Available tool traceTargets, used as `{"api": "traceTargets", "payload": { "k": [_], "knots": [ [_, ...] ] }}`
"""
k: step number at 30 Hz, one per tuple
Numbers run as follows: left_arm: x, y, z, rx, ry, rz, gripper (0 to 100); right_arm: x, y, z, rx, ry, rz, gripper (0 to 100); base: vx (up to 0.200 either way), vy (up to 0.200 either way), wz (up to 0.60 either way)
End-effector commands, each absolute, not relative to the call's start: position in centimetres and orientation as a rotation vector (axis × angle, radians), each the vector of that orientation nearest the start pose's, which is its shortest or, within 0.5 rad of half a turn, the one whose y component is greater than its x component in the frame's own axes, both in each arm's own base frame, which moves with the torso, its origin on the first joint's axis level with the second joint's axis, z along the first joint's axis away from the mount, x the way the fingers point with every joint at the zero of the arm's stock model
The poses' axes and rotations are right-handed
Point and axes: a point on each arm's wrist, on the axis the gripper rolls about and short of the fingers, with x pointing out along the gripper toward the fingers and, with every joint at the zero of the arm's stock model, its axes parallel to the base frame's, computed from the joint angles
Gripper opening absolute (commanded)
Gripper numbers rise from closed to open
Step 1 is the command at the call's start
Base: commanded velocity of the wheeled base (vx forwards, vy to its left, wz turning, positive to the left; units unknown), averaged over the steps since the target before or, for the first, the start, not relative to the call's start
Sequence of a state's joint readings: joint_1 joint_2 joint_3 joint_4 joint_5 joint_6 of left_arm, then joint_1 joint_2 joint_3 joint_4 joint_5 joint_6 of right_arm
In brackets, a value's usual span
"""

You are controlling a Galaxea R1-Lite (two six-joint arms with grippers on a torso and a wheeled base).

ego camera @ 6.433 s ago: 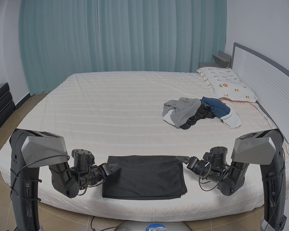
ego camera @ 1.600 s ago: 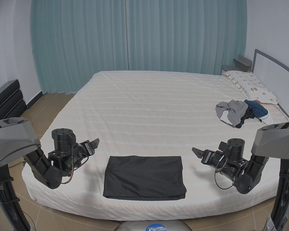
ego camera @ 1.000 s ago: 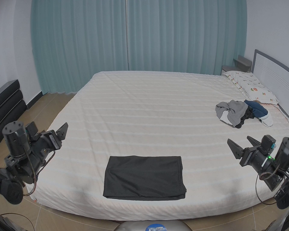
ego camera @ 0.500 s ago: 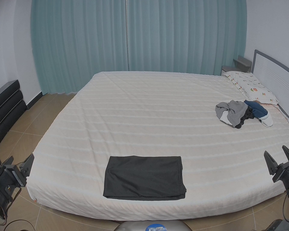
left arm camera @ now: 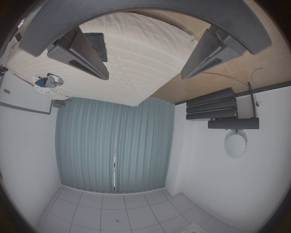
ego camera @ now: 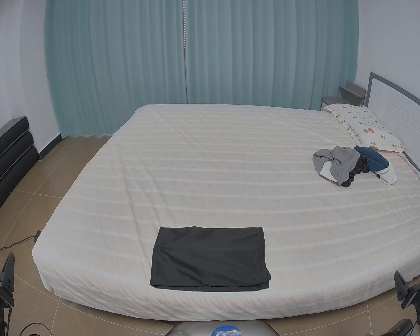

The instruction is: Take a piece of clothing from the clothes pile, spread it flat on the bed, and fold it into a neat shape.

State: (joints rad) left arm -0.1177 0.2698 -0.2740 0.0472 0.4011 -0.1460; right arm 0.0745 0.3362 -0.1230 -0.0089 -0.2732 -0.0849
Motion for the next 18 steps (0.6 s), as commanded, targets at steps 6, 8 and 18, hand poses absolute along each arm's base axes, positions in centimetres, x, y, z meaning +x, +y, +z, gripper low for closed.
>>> {"api": "traceTargets", "payload": {
  "k": [6, 8, 18],
  "knots": [
    [-4.3, 0.9, 11.7, -0.046, -0.092, 0.396, 100, -4.8, -0.5, 10.9, -0.066, 0.084, -0.223, 100, 0.000, 0.000, 0.00],
    [-3.7, 0.9, 10.4, -0.043, -0.064, 0.393, 100, -4.1, -0.4, 9.9, -0.036, 0.091, -0.173, 100, 0.000, 0.000, 0.00],
    [-2.4, 0.5, 8.2, -0.049, -0.069, 0.235, 100, -2.3, -0.1, 8.1, -0.031, -0.049, -0.076, 100, 0.000, 0.000, 0.00]
  ]
}}
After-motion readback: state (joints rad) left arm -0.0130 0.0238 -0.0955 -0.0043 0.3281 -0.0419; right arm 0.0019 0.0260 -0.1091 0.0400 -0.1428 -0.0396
